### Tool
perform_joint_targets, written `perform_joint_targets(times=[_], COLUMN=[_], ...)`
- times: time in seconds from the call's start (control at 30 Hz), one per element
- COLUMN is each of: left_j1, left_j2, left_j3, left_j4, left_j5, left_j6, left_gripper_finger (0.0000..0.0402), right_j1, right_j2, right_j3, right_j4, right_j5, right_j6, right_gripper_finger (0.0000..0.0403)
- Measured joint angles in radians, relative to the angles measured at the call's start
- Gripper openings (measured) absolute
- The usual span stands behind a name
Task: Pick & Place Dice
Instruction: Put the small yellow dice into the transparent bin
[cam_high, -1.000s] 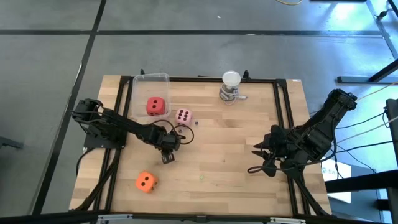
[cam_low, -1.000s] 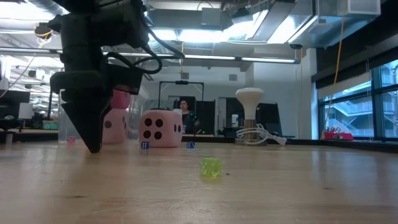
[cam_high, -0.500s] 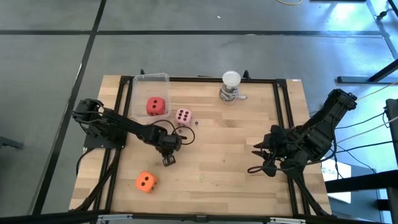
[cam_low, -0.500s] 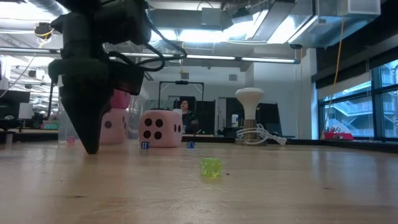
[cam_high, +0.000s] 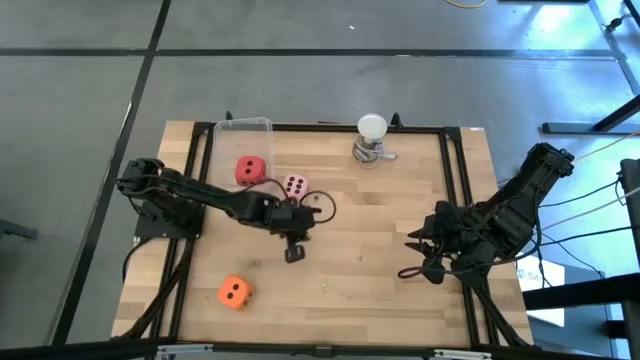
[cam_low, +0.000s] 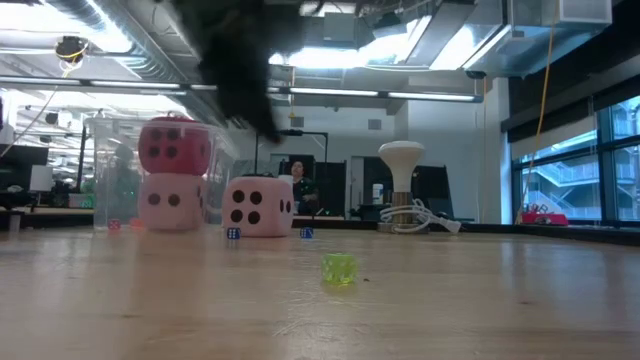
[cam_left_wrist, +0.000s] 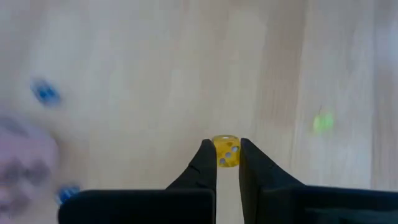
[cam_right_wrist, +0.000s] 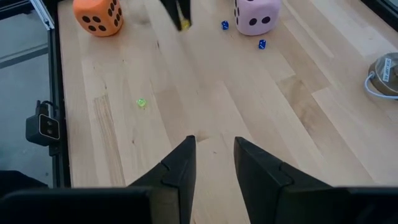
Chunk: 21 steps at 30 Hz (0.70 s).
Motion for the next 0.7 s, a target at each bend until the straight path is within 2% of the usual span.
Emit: perform_joint_targets(times=[0.2,0.4,0.7], left_j1=[0.058,0.142,0.287], left_j2=[-0.028,-0.178,-0.502], left_j3=[0.143,0.181,0.182], left_j4=[-0.012,-0.021,-0.4], left_j5=[-0.1,-0.135,-0.408], left_j6=[0.084,0.086,-0.089], left_gripper_finger=[0.001,0.001,0.001], right_j1=[0.0,0.0,0.0], right_j2=[0.0,0.0,0.0], right_j3=[0.0,0.0,0.0], right_j4=[0.0,0.0,0.0], right_j5=[0.0,0.0,0.011], right_j6=[0.0,0.001,0.021], right_gripper_finger=[0.011,0.011,0.011])
